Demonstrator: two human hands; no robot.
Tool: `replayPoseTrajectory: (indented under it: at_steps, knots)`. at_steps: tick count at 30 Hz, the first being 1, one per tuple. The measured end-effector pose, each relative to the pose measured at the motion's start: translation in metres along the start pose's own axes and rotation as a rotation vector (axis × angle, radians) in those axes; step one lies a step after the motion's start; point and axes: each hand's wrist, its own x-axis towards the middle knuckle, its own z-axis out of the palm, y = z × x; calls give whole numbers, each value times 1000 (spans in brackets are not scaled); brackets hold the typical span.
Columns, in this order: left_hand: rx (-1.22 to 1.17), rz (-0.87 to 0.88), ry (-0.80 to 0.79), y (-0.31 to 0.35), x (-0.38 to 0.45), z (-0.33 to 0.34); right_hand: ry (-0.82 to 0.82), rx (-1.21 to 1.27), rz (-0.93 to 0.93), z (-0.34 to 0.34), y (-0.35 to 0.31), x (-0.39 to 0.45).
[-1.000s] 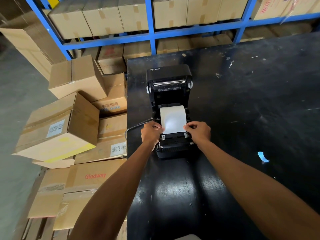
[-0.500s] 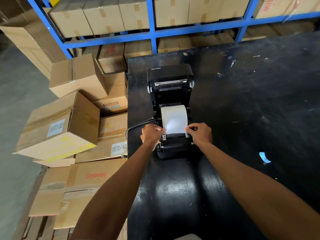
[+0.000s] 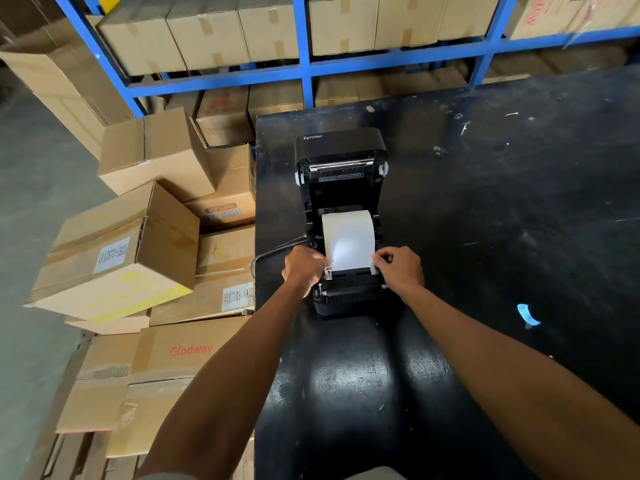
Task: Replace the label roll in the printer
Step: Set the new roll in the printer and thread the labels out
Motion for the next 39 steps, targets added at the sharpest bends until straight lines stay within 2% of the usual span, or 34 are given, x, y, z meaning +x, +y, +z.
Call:
replayPoseTrajectory:
  at_steps: [11,14,19,27,33,39]
  knots:
    - [37,14,17,-3,3,1,-41,-119,-53,-2,-1,-2]
    - [72,42,17,-5,3,2,-48,-96,-33,-2,-1,-3]
    - [99,44,7,-3,4,1,35,40,-10,-2,-5,-3]
    - [-11,75,30,-7,0,1,-3,1,-41,-1,-1,0]
    - [53,101,10,-12,-1,2,-9,5,-27,1,1,-4]
    - [35,121,72,-11,0,1,-25,-3,-28,0,-1,-4]
